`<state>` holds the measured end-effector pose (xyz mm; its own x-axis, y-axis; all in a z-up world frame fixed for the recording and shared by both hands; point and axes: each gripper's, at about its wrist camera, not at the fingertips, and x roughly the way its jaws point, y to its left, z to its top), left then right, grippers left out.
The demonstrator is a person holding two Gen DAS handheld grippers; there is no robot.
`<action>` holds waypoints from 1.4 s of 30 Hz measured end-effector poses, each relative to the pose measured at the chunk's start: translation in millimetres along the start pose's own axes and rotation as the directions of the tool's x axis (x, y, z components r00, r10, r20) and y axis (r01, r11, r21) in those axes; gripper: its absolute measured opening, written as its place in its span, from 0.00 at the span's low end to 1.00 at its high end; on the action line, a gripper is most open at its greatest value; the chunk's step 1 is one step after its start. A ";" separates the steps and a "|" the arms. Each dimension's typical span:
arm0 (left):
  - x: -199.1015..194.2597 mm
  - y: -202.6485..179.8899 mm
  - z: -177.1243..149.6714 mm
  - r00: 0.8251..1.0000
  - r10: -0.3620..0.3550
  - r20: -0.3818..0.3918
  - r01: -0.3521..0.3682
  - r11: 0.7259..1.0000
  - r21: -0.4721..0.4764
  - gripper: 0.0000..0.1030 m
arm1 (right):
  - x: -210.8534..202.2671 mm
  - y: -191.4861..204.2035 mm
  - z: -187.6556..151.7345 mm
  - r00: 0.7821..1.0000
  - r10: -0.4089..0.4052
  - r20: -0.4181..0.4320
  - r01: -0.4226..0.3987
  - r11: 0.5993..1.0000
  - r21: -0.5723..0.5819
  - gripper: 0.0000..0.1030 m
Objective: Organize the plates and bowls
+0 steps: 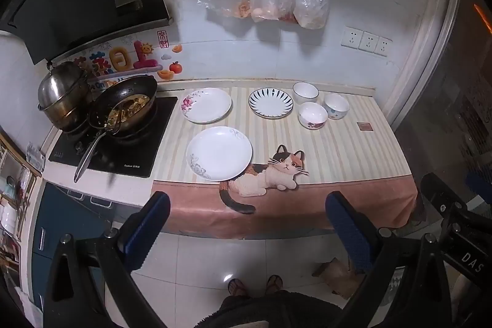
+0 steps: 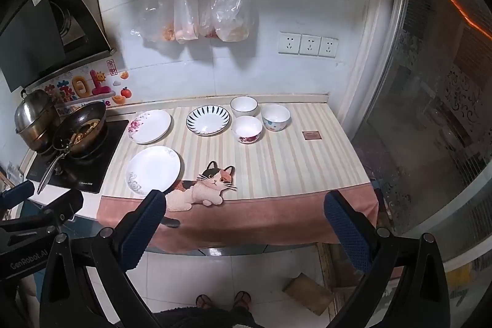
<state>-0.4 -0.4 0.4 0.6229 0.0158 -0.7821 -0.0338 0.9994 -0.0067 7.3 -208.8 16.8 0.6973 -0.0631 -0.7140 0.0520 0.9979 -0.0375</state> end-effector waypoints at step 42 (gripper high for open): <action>-8.7 -3.2 -0.7 1.000 -0.019 0.001 0.019 1.000 -0.021 1.00 | -10.5 -2.9 4.6 1.000 0.010 0.005 -0.010 1.000 0.004 1.00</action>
<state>-6.2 -3.8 6.8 0.6246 -0.0033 -0.7810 -0.0381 0.9987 -0.0346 3.1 -211.0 27.6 0.7011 -0.0536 -0.7110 0.0481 0.9985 -0.0278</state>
